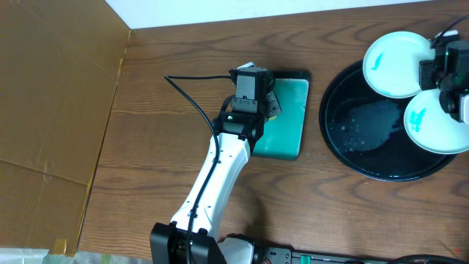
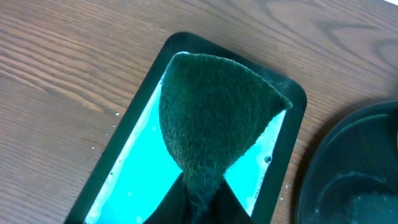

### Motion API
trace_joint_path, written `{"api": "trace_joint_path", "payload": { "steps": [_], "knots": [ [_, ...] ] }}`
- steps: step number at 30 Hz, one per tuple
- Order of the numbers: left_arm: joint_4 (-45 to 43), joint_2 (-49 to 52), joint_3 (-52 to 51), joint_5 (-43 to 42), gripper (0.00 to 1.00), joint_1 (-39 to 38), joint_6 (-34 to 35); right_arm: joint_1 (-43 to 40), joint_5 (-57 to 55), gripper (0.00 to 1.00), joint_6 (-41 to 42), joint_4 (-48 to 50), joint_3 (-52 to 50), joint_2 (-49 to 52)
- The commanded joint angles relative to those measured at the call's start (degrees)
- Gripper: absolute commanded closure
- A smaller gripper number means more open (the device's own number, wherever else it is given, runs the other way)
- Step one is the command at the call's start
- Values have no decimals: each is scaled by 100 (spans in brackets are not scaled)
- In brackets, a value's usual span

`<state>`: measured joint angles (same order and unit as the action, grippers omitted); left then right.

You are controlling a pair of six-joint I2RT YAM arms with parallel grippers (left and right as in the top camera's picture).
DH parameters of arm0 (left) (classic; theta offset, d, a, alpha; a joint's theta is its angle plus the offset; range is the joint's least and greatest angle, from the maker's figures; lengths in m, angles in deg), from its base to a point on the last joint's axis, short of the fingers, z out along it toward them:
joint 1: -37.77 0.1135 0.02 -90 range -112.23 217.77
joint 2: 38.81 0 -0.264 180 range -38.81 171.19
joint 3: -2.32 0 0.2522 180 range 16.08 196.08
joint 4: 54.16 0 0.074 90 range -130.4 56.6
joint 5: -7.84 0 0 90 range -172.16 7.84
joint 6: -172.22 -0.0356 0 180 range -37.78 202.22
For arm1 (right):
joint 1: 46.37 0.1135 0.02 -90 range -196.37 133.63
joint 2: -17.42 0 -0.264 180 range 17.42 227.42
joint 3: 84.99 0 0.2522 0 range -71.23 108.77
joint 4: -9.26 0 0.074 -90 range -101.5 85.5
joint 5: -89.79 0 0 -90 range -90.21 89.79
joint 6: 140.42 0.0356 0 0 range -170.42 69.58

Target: Clean dirty plates on tray and stack at the side

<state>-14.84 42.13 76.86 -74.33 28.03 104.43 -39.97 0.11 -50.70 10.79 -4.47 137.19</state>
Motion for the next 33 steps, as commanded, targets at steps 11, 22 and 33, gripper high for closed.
{"api": "trace_joint_path", "payload": {
  "steps": [11,22,33],
  "knots": [
    [-11,-9,-24,9,93,28,-55,9,186,99,302,31,33,-225],
    [-11,-9,-24,9,93,28,-52,83,1882,99,603,-490,33,-1154],
    [-223,4,-24,-975,93,28,-52,188,2524,99,601,-2393,31,-1001]
  ]
}}
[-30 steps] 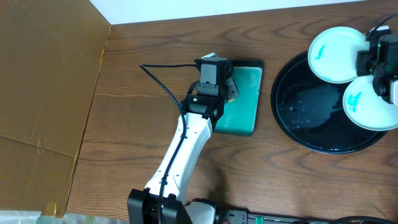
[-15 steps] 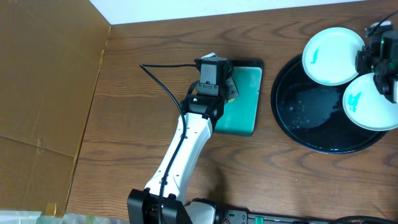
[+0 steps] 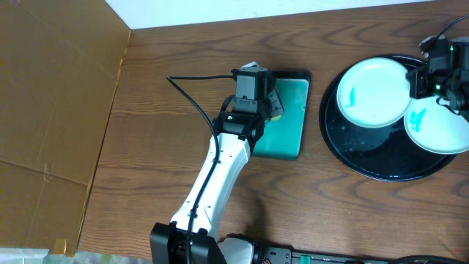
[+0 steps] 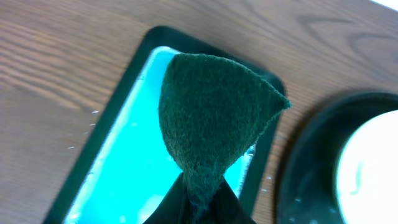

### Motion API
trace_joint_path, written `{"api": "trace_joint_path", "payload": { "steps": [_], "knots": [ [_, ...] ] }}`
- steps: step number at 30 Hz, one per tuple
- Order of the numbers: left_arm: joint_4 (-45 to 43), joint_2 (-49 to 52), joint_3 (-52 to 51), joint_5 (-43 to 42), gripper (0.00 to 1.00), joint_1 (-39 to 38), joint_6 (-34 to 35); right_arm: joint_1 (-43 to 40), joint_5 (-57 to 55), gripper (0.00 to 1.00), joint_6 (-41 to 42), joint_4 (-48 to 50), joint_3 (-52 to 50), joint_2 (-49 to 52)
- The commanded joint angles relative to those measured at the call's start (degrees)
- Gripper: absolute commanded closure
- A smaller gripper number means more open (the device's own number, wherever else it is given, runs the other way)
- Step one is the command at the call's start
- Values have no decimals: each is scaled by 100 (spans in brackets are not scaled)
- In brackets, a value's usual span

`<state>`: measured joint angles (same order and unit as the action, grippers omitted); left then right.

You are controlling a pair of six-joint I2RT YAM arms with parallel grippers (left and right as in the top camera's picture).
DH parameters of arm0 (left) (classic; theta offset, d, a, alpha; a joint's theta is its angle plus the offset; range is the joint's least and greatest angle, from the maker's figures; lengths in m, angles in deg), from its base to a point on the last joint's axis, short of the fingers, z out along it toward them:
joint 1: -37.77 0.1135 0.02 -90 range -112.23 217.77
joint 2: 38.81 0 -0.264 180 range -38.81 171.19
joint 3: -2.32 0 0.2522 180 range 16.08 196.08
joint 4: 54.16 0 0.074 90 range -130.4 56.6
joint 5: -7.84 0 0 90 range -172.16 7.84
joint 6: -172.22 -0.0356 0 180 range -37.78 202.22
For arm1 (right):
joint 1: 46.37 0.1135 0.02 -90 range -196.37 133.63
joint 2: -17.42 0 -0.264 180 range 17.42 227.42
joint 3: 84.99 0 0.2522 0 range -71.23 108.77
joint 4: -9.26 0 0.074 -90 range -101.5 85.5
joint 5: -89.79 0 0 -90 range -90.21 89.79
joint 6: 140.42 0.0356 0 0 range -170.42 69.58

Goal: Clean dirty plates on tray and stack at the side
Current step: 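Return the right gripper to the black tray and grasp the next plate's rim, then bring the left-held green sponge from the water tray onto the plate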

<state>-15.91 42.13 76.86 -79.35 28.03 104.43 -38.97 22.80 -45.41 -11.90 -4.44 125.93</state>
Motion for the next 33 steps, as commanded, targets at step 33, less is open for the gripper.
{"api": "trace_joint_path", "payload": {
  "steps": [33],
  "knots": [
    [-1882,1386,-24,-1416,93,-1606,1241,647,-973,99,210,-691,26,765]
  ]
}}
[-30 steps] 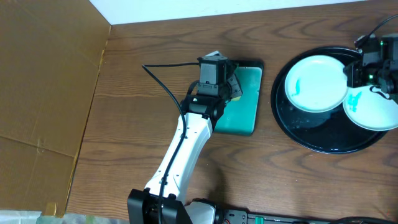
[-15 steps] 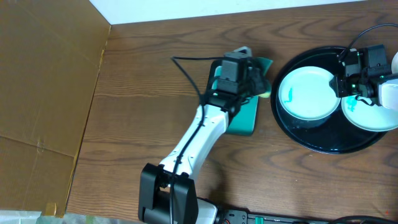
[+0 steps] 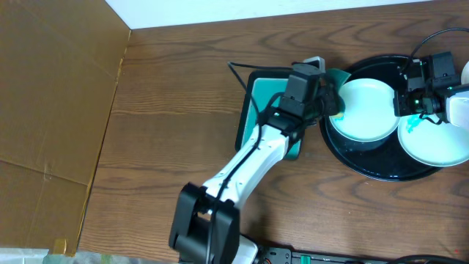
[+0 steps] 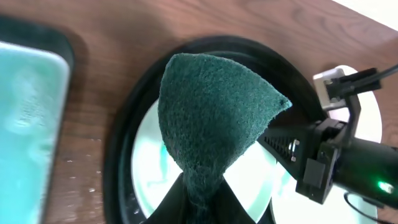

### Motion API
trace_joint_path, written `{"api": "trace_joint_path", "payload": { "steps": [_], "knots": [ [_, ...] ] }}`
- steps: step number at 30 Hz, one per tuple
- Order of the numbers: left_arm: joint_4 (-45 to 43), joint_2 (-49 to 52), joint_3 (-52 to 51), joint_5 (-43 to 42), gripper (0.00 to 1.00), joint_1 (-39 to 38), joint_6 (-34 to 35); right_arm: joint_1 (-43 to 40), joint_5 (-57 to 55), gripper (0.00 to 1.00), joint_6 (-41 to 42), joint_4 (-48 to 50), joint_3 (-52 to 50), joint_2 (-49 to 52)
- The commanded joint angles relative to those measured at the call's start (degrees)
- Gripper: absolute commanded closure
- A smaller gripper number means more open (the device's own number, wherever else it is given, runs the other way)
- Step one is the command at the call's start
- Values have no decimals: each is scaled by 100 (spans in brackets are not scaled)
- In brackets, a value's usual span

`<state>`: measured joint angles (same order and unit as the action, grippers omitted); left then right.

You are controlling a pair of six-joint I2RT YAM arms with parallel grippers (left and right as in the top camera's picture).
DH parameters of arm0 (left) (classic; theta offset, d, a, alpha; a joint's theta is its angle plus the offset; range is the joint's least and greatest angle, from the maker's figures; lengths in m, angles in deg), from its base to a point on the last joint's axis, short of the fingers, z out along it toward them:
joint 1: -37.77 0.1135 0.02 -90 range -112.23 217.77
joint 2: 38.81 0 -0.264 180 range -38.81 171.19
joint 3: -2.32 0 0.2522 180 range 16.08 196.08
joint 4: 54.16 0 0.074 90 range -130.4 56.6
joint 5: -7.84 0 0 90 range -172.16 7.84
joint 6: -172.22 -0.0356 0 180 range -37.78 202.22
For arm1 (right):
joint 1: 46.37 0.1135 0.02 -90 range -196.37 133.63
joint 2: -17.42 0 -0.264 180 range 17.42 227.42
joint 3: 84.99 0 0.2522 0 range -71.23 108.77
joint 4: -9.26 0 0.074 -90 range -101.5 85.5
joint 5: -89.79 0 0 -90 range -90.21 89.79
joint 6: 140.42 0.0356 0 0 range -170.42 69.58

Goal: Clean dirty plates on tray and stack at the side
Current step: 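Bring the left-held green sponge from the water tray onto the plate, then scrub the plate held by the right gripper with the left-held sponge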

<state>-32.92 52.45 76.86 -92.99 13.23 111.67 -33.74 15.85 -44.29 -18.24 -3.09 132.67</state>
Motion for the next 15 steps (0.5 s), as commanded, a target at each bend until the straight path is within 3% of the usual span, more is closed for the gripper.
{"api": "trace_joint_path", "payload": {
  "steps": [1,10,15],
  "knots": [
    [-313,496,-24,-52,93,-173,682,125,-273,99,116,-9,-109,92],
    [-1797,2015,-24,7,93,-492,1923,120,-273,99,114,70,-109,92],
    [-2020,2634,-24,723,93,-490,1777,136,-273,99,114,68,-109,92]
  ]
}}
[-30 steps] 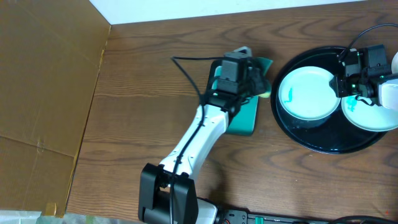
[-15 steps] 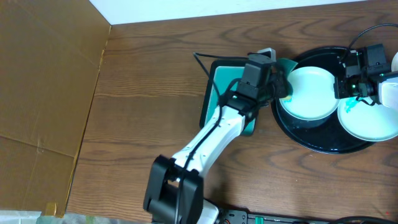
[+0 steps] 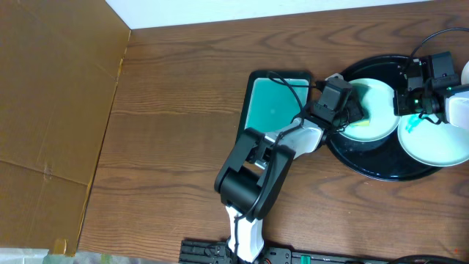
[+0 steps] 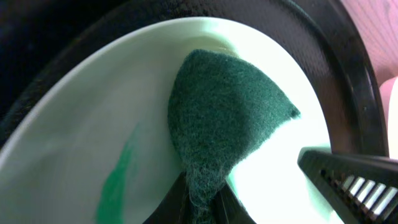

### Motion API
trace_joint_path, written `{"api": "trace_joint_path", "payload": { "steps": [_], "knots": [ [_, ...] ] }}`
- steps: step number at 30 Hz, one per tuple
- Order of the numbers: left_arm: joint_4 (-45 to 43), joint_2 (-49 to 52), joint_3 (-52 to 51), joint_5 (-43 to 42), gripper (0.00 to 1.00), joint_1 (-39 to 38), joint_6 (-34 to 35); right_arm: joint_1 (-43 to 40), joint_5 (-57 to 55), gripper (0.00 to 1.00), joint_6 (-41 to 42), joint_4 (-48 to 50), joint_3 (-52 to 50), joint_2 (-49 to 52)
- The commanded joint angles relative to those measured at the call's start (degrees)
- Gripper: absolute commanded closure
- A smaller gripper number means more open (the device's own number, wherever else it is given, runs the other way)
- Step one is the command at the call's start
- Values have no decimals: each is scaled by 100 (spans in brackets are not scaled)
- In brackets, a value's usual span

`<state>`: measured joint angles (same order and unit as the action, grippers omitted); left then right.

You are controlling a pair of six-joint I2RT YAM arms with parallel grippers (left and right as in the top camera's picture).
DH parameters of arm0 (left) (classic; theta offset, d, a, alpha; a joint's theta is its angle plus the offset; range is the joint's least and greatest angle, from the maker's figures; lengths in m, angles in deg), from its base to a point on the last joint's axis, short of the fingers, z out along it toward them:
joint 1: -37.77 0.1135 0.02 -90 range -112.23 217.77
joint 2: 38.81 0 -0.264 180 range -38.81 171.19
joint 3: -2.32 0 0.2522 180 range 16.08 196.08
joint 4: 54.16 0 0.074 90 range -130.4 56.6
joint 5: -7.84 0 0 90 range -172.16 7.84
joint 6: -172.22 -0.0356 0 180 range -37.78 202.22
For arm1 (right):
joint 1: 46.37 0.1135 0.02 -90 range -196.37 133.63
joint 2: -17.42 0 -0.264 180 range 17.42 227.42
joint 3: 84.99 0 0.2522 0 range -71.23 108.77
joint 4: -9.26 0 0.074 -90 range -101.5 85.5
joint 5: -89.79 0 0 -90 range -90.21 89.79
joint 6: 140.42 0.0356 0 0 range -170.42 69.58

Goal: Clean dirty plates on tray and stack at the side
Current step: 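Scrub the plate held by the right gripper with the left-held sponge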

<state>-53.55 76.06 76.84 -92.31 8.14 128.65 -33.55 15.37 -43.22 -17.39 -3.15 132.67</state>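
Observation:
A white plate (image 3: 374,117) with a green smear (image 4: 118,180) sits in the left half of the round black tray (image 3: 381,170). My left gripper (image 3: 350,110) is shut on a dark green scouring pad (image 4: 230,124), and the pad is pressed against the plate's inner surface (image 4: 81,118). My right gripper (image 3: 409,99) grips that plate's right rim; one of its black fingers (image 4: 354,180) shows over the rim. A second white plate (image 3: 440,143), also marked green, lies in the right of the tray.
A teal rectangular basin (image 3: 272,110) holding liquid stands just left of the round tray, under the left arm. A cardboard sheet (image 3: 51,110) covers the table's left side. Part of another white dish (image 3: 465,71) shows at the right edge.
My left gripper has moved the pad from above the plate's left part down onto the plate, and the pad now touches its surface. The right gripper and the plate are where they were.
At first the left gripper held the pad over the teal basin while the right gripper held a plate at the tray's far right rim. Then that plate was over the tray's middle. Later it lay in the left half with the pad above it, and now the pad rests on it.

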Motion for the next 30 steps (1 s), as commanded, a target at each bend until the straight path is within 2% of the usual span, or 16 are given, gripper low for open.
{"api": "trace_joint_path", "payload": {
  "steps": [1,5,12,16,19,21,22,24,27,30],
  "knots": [
    [81,310,-22,767,93,24,-81,109,-227,99,7,-15,-103,92],
    [372,278,-22,1353,93,37,-634,101,-229,99,4,-17,-103,92],
    [949,-48,-20,3300,93,35,-1541,101,-227,99,4,-22,-103,92],
    [1010,-393,-20,3633,93,35,-1834,101,-271,99,4,-24,-103,92],
    [1001,-662,-20,3045,93,28,-1821,101,-317,99,7,-26,-103,92],
    [935,-745,-20,2223,93,28,-1650,101,-317,99,7,-22,-103,92],
    [813,-745,-20,1467,93,28,-1373,101,-319,99,7,-22,-103,92],
    [647,-704,-20,708,93,17,-957,101,-334,99,4,-22,-103,92],
    [479,-634,-20,417,93,-42,-348,103,-332,99,7,-26,-103,92],
    [197,-527,-20,417,93,-107,-216,111,-330,99,7,-20,-103,92]
  ]
}}
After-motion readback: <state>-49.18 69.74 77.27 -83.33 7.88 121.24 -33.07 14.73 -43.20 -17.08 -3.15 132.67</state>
